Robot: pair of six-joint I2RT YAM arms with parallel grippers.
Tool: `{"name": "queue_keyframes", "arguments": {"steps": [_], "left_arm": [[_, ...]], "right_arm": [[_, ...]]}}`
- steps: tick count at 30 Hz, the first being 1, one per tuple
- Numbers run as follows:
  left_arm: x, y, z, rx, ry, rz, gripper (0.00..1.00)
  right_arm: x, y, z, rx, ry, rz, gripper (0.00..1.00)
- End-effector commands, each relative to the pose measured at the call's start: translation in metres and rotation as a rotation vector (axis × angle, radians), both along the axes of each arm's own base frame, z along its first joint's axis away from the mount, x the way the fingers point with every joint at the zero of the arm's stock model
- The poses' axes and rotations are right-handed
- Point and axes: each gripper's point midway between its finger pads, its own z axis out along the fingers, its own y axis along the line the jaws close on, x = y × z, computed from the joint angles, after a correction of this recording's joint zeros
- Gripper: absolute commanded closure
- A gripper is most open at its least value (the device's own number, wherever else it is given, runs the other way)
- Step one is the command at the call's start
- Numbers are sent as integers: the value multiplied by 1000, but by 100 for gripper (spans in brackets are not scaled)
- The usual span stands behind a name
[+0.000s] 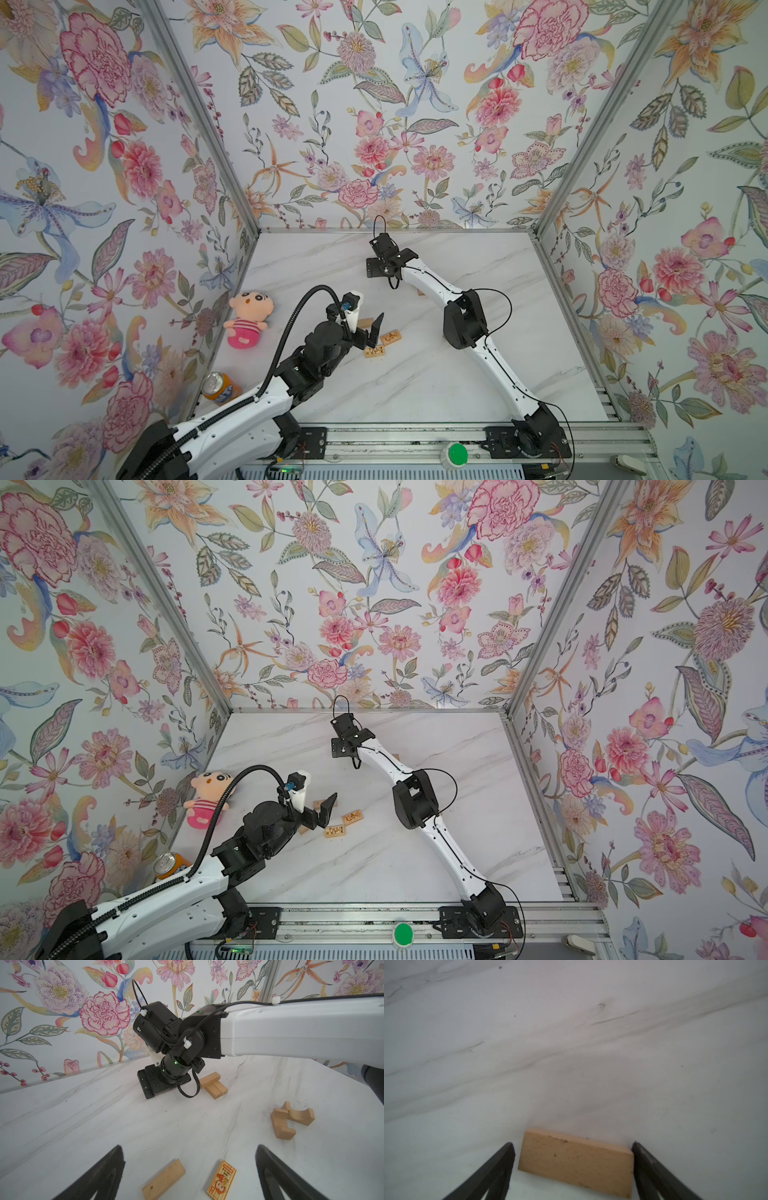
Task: Build the wood block tower
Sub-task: 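Lower the right gripper and grasp the loose plain wooden block, then lift the held plain block with the right gripper off the table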
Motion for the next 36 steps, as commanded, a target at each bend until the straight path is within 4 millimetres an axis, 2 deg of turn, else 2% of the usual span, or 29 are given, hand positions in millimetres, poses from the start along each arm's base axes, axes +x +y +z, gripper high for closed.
{"name": "queue_keyframes", "arguments": {"steps": [1,9,21,30,36], "left_arm": [[2,4,-5,8,-2,11,1],[1,8,-5,-2,-6,18,1],[-5,14,-1,-29,-11,21,1],[-11,18,6,-67,-16,17,1],[-14,20,8,-82,-11,14,1]], "right_arm": [[-6,0,-26,-13,48,2,15],[-9,-6,-23,-33,63,8,24],[-32,-8,-2,-41,111,69,27],[-56,-11,10,-67,153,127,27],[-66,-8,21,-82,150,162,18]]}}
